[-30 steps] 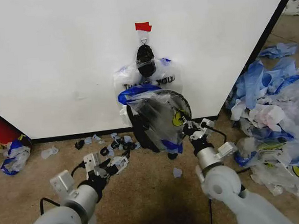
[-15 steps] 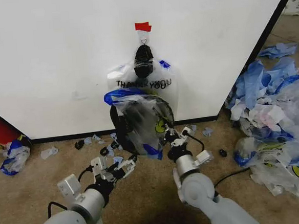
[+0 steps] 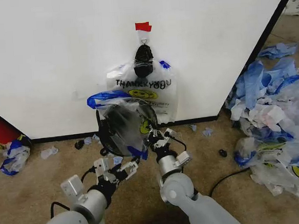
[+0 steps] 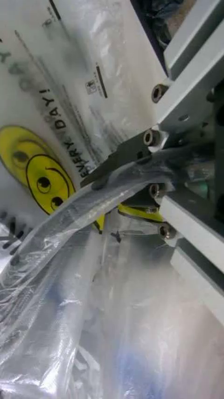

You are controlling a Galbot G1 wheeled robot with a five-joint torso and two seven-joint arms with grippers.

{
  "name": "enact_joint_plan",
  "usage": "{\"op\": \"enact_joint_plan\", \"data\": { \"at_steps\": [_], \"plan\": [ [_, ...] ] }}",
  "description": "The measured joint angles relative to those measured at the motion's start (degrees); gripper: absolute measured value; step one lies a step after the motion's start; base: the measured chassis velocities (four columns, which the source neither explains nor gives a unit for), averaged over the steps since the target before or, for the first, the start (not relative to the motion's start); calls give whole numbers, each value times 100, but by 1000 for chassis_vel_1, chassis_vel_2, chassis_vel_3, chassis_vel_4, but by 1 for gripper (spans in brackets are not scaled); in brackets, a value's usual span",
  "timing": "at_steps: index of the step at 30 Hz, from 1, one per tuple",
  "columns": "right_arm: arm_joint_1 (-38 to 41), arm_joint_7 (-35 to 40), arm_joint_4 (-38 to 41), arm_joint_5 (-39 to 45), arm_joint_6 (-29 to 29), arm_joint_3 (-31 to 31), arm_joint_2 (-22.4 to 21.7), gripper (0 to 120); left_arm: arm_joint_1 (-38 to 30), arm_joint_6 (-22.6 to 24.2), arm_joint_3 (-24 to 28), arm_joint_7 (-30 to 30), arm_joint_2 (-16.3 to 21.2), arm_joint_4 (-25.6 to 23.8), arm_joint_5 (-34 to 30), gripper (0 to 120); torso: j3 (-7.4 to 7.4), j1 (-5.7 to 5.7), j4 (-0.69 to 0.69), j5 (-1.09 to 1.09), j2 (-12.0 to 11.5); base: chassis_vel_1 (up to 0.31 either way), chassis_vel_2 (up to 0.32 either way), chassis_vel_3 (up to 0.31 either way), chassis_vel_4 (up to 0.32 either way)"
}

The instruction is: Pick up the garbage bag from the wall and place it over the trash bin.

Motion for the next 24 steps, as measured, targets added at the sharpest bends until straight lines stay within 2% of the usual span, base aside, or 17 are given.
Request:
{"op": "enact_joint_plan", "data": {
  "at_steps": [7, 13, 24],
  "plan": [
    [17, 9, -97, -300, -32, -24, -117, 0, -19, -4, -131, -59, 78, 1, 41, 100, 0, 0, 0, 0, 0, 0, 0, 0, 0],
    [-44, 87, -166, -1127, -64, -136, -377, 0, -101, -50, -317, -141, 307, 2, 298, 100, 0, 0, -1, 1, 0, 0, 0, 0, 0],
    [-58, 152, -22, -999, -101, -138, -497, 0, 8, -13, -277, -110, 224, 2, 608, 100, -1, 0, 1, 1, 0, 0, 0, 0, 0]
  ]
}}
